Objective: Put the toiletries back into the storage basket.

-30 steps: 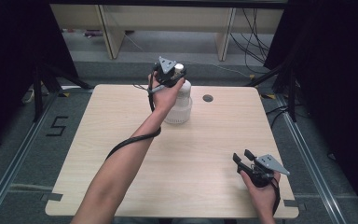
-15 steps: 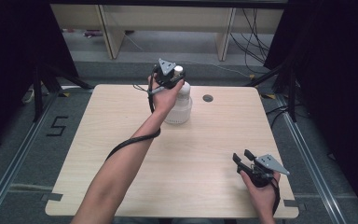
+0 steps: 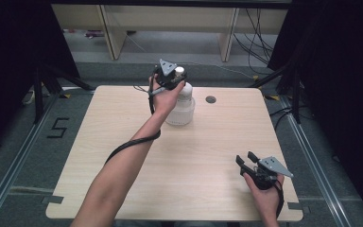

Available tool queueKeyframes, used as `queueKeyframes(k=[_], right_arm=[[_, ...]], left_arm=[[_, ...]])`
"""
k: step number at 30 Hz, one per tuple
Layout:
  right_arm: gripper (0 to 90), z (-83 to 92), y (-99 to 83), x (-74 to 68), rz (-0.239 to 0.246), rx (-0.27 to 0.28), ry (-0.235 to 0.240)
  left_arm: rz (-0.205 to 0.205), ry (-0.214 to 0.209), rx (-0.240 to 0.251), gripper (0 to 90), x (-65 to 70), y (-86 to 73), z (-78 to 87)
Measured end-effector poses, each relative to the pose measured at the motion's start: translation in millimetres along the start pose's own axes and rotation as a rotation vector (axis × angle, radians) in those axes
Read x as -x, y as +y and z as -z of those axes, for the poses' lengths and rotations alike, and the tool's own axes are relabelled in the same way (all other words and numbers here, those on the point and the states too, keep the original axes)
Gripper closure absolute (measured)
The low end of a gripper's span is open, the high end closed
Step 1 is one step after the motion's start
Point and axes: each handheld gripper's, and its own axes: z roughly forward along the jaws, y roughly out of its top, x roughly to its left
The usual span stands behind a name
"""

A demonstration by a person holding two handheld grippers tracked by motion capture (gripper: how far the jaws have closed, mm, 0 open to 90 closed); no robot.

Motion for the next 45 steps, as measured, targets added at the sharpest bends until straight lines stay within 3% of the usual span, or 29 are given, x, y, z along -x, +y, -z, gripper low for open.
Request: queueKeyframes(k=[2, 3, 4, 12, 25, 32, 34, 38, 39, 41, 43, 44, 45], right_arm=[[45.4, 0.3, 0.0, -1.3, -0.015, -0.007, -0.001], [45.4, 0.6, 0.1, -1.1, -0.011, -0.01, -0.004], [45.4, 0.0, 0.4, 2.2, 0.029, 0.004, -0.001], [45.3, 0.2, 0.5, 2.2, 0.031, 0.0, -0.007], [45.2, -0.3, 0.3, 2.3, 0.029, 0.005, -0.003], [45.1, 0.3, 0.6, 2.4, 0.029, -0.001, -0.006], [45.1, 0.1, -0.2, -1.3, -0.021, -0.003, 0.001], [45.2, 0.2, -0.1, -1.7, -0.026, -0.007, 0.002], [45.2, 0.1, -0.1, -1.5, -0.022, -0.004, 0.0], [45.2, 0.5, 0.7, 2.0, 0.031, -0.005, -0.012], [45.2, 0.4, 0.6, 1.9, 0.03, -0.004, -0.011], [45.1, 0.5, 0.0, -1.2, -0.014, -0.007, -0.004], [45.1, 0.6, 0.0, -1.7, -0.022, -0.008, -0.003]], left_arm=[[-0.002, 0.002, -0.003, 58.4, 0.3, 0.1, 0.2], [-0.001, 0.002, -0.003, 58.4, 0.3, 0.2, 0.1], [0.002, 0.002, -0.003, 58.3, 0.2, 0.3, 0.0], [0.009, -0.002, -0.011, 57.1, 0.1, -0.1, -0.2], [0.033, -0.014, -0.02, 44.3, -3.4, -3.0, 3.5], [0.035, -0.039, -0.024, 41.7, -8.0, -5.9, 12.3], [0.038, -0.044, -0.027, 40.9, -10.3, -7.4, 15.9], [0.035, -0.059, -0.034, 39.5, -13.3, -10.3, 23.9], [0.035, -0.063, -0.032, 39.3, -14.3, -10.7, 26.7], [0.031, -0.061, -0.031, 38.6, -16.5, -11.4, 31.0], [0.032, -0.066, -0.029, 38.3, -18.4, -11.9, 35.6], [0.029, -0.067, -0.029, 38.2, -19.0, -12.1, 38.0], [0.026, -0.07, -0.031, 38.0, -19.4, -12.1, 39.9]])
